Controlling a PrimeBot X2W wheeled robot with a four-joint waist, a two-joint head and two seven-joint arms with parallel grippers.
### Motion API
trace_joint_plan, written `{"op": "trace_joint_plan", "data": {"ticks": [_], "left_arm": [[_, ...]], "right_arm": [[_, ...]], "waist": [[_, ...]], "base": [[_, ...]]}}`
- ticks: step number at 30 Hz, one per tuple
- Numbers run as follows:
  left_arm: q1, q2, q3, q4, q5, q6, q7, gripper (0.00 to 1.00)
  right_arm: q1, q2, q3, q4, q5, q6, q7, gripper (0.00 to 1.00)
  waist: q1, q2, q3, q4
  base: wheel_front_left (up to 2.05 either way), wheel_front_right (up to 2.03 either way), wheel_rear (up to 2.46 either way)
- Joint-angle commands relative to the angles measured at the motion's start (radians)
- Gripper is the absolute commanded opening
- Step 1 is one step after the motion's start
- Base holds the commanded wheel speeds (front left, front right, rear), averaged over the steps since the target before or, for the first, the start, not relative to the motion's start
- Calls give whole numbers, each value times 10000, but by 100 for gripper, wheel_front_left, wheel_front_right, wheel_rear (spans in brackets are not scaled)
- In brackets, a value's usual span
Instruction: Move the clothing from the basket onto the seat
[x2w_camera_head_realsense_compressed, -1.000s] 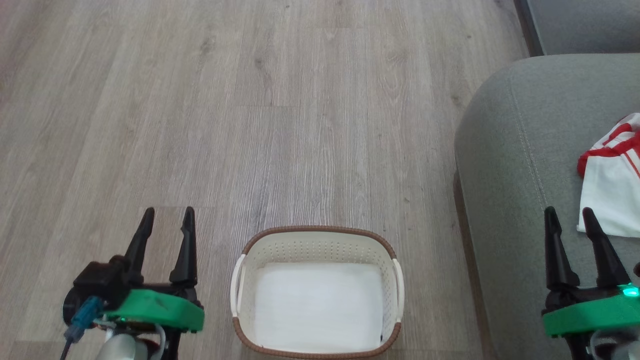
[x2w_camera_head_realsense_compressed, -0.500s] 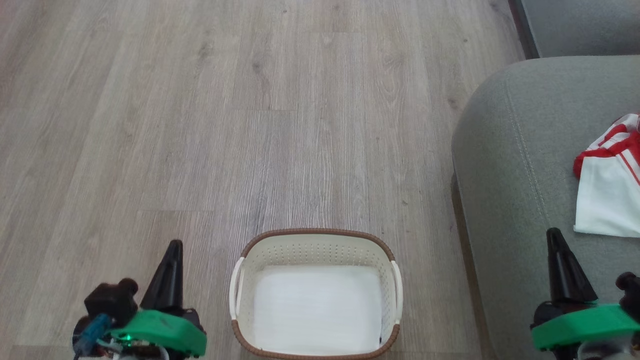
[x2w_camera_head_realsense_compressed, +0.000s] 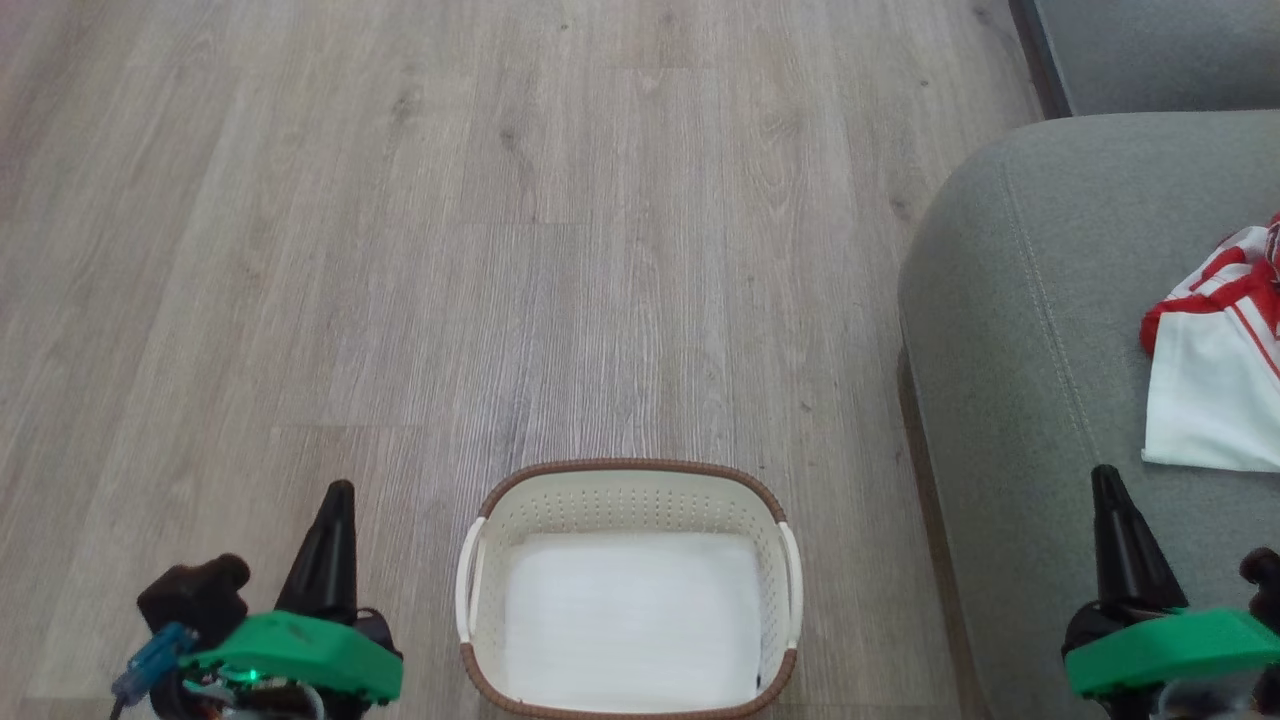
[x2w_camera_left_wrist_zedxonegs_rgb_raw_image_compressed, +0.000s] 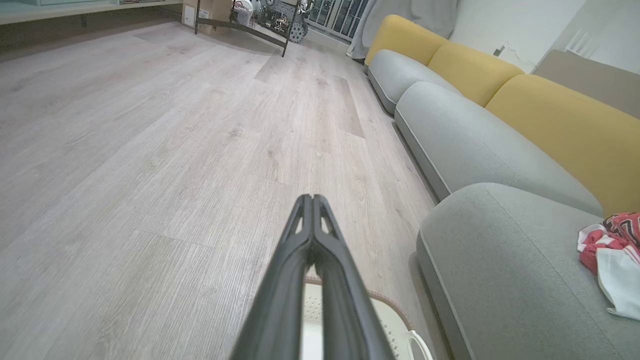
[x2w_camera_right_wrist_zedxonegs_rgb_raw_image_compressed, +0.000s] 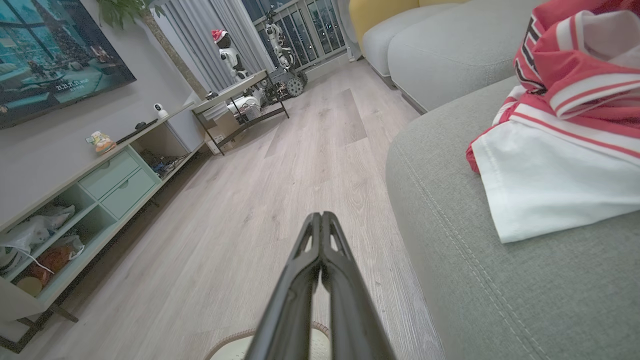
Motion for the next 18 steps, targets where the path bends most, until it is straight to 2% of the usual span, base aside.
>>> {"op": "trace_joint_plan", "data": {"ticks": [1, 18], "left_arm": [[-475, 17, 255, -267, -332, -69, 102, 0], [-612, -49, 571, -212, -2133, -152, 587, 0]], "right_arm": [[-386, -79, -105, -239, 314, -1, 79, 0], [-689, 74, -164, 24, 1923, -1, 538, 0]], "waist": [[0, -1, -5, -9], [0, -1, -49, -88]], "base": [[0, 0, 0], [0, 0, 0]]}}
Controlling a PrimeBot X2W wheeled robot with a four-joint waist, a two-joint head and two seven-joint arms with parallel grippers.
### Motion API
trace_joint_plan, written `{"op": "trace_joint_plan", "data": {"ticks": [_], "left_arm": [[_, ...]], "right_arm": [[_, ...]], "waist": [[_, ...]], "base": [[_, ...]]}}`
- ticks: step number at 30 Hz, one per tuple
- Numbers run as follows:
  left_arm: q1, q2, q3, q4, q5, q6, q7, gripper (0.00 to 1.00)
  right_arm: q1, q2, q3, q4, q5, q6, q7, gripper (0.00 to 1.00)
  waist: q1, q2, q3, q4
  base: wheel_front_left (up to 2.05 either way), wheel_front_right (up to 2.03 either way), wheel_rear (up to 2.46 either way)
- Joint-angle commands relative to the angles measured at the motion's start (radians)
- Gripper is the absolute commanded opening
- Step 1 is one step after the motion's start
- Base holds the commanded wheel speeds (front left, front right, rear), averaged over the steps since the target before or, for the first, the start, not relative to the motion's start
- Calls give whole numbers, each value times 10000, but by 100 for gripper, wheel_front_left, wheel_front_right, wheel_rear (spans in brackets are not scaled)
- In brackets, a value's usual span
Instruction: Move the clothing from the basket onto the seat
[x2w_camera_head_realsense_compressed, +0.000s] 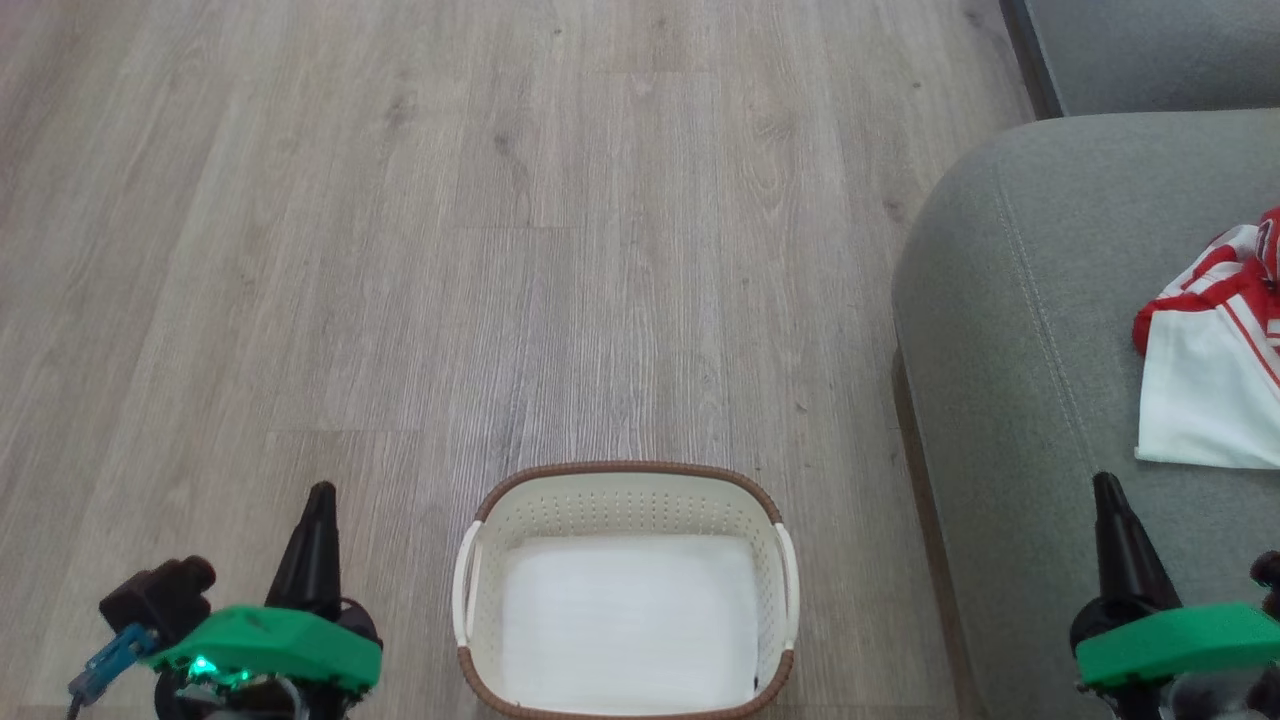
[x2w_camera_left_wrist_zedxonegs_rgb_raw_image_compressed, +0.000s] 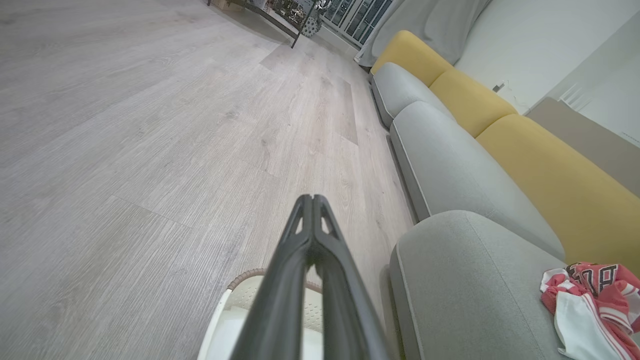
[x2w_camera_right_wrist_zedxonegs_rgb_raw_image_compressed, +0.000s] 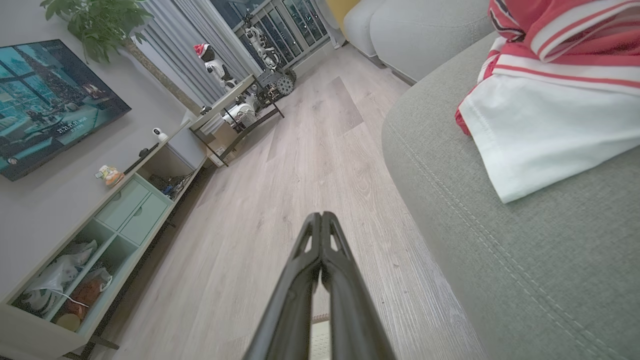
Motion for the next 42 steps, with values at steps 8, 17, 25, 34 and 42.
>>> {"op": "trace_joint_plan", "data": {"ticks": [8, 17, 25, 34, 42], "left_arm": [[-627, -14, 398, -233, -967, -107, 249, 0], [-709, -53, 587, -199, -2027, -155, 538, 0], [-774, -83, 738, -172, -2874, -194, 768, 0], [-848, -118, 908, -141, -3827, -238, 1028, 0], [-914, -149, 1059, -114, -4672, -276, 1258, 0]], "right_arm": [[-685, 38, -111, -167, 873, 1, 283, 0], [-864, 138, -159, -12, 1810, 0, 564, 0], [-1008, 221, -201, 112, 2557, 0, 792, 0], [-1170, 316, -251, 252, 3394, 0, 1051, 0], [-1314, 402, -298, 376, 4133, 0, 1282, 0]], "waist": [[0, 0, -20, -36], [0, 0, -46, -83], [0, 0, -67, -121], [0, 0, -90, -163], [0, 0, -111, -200]], "base": [[0, 0, 0], [0, 0, 0], [0, 0, 0], [0, 0, 0], [0, 0, 0]]}}
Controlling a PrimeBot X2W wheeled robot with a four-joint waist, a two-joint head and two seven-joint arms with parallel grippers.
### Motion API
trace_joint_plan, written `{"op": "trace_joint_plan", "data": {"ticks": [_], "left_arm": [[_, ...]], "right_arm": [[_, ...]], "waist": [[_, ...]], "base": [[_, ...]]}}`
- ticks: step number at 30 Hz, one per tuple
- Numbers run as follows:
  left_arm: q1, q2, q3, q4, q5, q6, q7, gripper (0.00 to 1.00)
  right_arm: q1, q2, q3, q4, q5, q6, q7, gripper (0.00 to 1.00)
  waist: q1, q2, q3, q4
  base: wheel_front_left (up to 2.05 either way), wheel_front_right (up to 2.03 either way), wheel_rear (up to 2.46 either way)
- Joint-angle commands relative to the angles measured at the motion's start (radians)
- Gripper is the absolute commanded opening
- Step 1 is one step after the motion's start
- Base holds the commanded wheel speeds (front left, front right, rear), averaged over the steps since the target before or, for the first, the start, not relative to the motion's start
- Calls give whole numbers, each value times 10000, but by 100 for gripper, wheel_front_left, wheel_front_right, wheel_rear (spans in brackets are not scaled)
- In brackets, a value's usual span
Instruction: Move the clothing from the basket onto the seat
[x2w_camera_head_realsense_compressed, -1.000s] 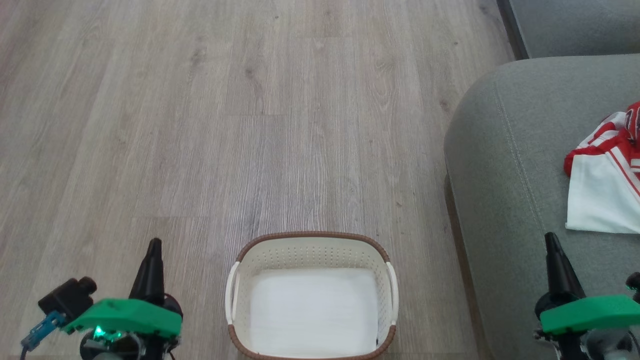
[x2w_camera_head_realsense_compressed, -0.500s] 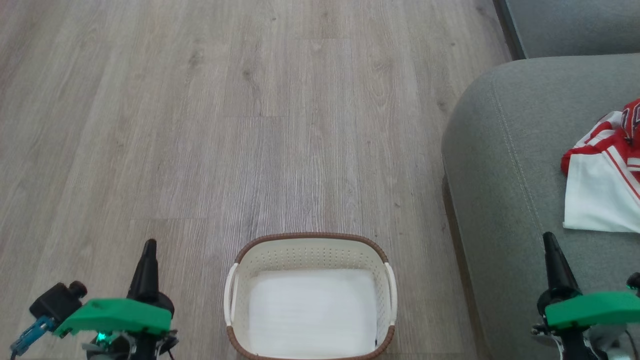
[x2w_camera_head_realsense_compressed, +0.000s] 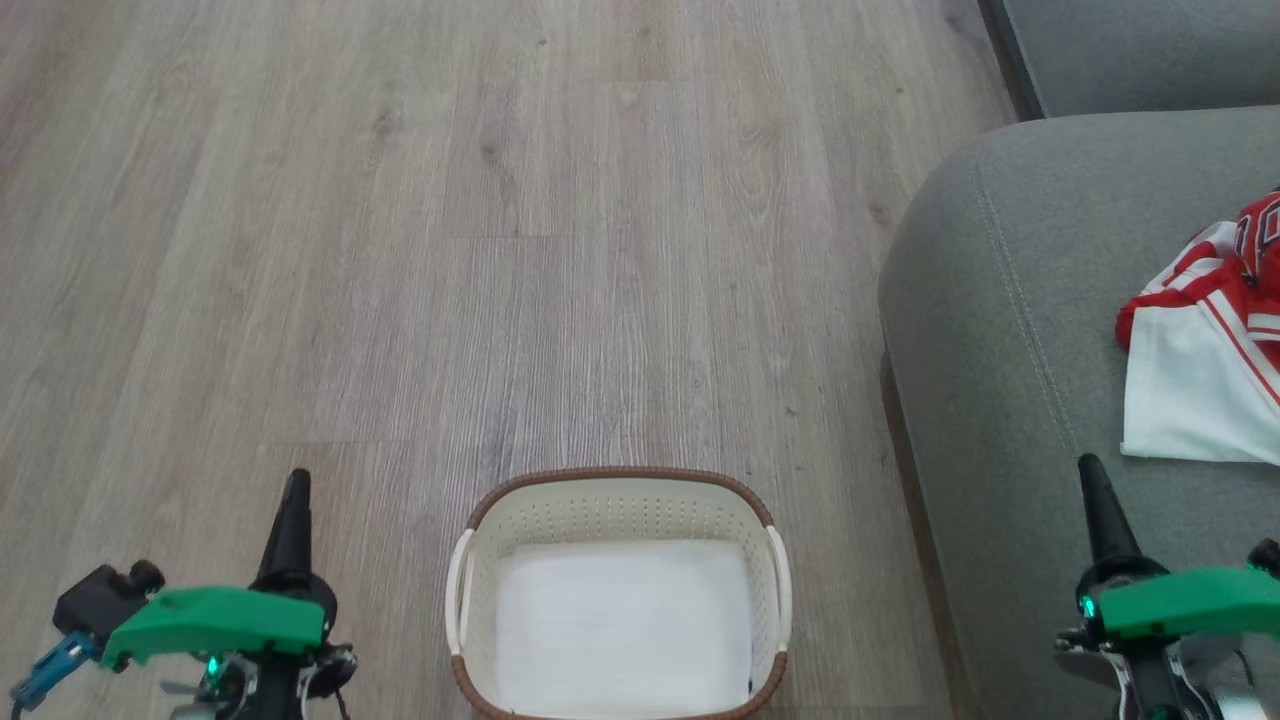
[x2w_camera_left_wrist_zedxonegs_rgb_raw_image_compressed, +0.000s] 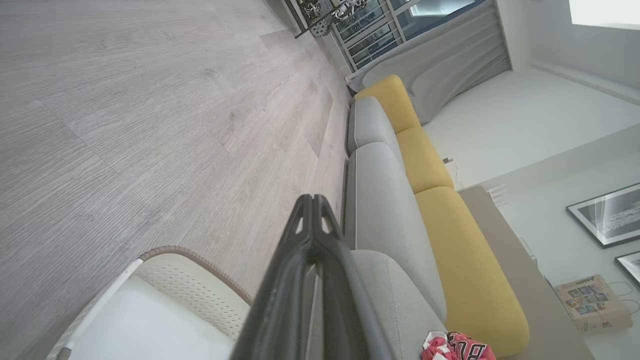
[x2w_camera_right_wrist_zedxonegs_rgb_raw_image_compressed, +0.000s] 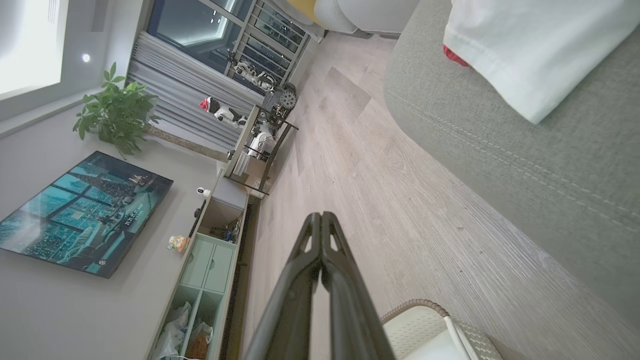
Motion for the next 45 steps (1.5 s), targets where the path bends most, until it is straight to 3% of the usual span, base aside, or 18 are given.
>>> {"op": "trace_joint_plan", "data": {"ticks": [1, 45], "left_arm": [[-507, 57, 369, -285, -269, -100, 67, 0], [-867, -113, 1195, -136, -4932, -313, 1330, 0]], "right_arm": [[-553, -43, 39, -288, 256, 0, 81, 0], [-1349, 451, -249, 397, 4312, -2, 1379, 0]], "waist": [[0, -1, -3, -5], [0, -1, -116, -211]], "base": [[0, 0, 0], [0, 0, 0]]}}
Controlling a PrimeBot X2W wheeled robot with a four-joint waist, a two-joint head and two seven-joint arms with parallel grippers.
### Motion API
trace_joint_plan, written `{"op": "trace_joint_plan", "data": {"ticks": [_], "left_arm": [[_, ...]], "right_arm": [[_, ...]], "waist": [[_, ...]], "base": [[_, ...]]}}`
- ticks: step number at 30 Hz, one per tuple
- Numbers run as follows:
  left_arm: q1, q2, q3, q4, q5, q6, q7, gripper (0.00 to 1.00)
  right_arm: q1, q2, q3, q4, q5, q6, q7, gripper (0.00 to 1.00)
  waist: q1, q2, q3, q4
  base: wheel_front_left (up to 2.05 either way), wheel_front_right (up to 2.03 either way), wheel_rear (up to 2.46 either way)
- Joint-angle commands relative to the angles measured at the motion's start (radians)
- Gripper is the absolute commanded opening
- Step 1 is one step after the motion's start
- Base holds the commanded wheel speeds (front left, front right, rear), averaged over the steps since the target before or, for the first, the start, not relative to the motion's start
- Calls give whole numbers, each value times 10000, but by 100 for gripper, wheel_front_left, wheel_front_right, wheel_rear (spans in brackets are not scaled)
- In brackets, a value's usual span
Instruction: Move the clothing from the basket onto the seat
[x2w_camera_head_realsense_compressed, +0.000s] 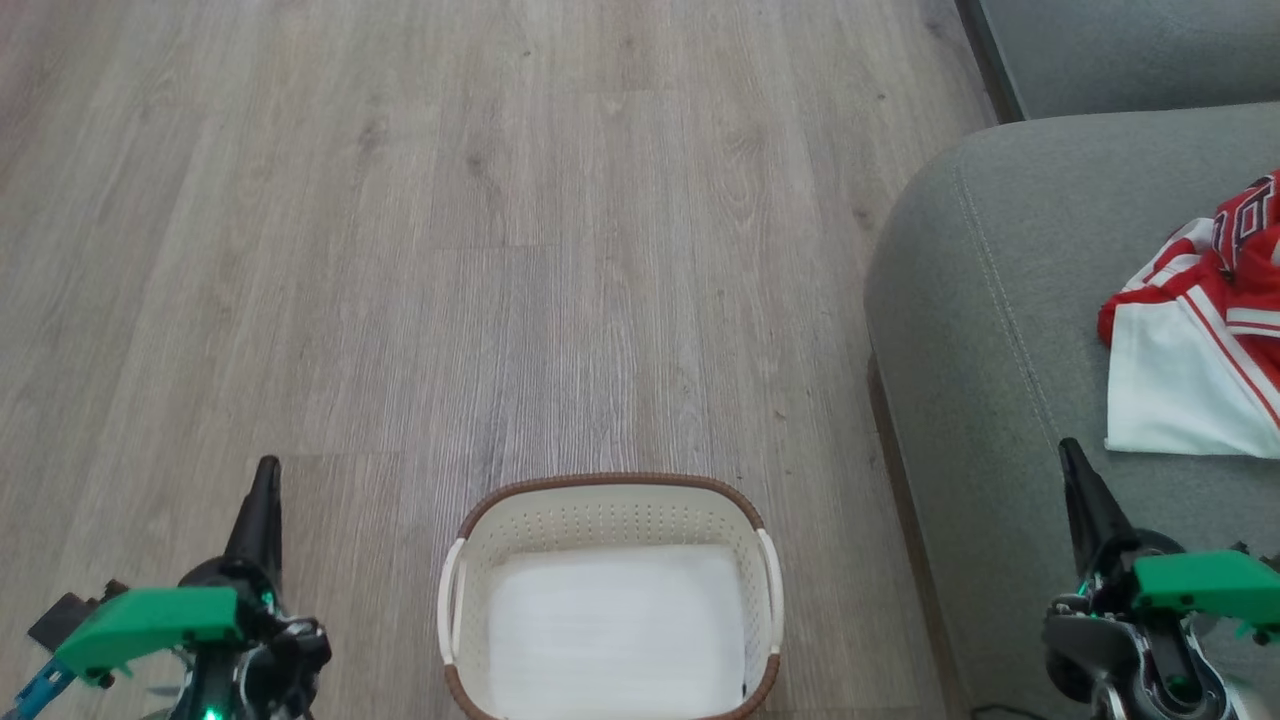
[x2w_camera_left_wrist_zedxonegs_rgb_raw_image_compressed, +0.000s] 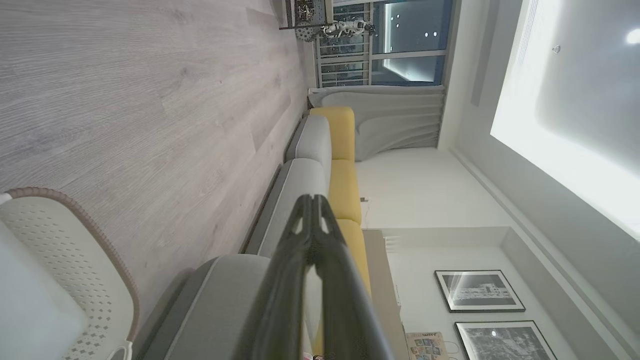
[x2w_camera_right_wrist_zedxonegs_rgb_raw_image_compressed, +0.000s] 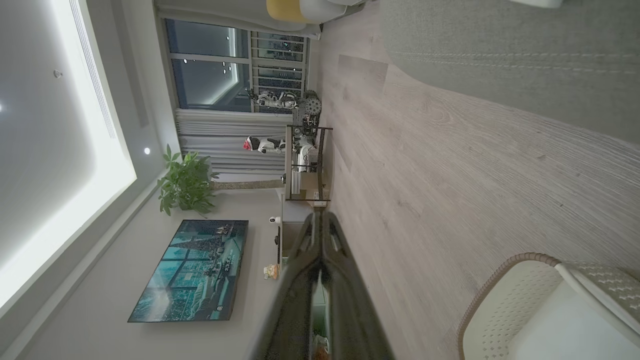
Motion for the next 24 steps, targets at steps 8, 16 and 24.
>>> {"op": "trace_joint_plan", "data": {"ticks": [8, 16, 24], "left_arm": [[-653, 22, 416, -253, -558, -69, 180, 0], [-653, 22, 416, -253, -558, -69, 179, 0], [-652, 22, 415, -254, -559, -69, 179, 0]], "right_arm": [[-696, 58, 147, -211, 491, -2, 224, 0], [-697, 67, 133, -210, 479, -2, 236, 0], [-699, 77, 118, -209, 467, -2, 247, 0]], "waist": [[0, 0, -10, -18], [0, 0, -10, -18], [0, 0, -10, -18]], "base": [[0, 0, 0], [0, 0, 0], [0, 0, 0]]}}
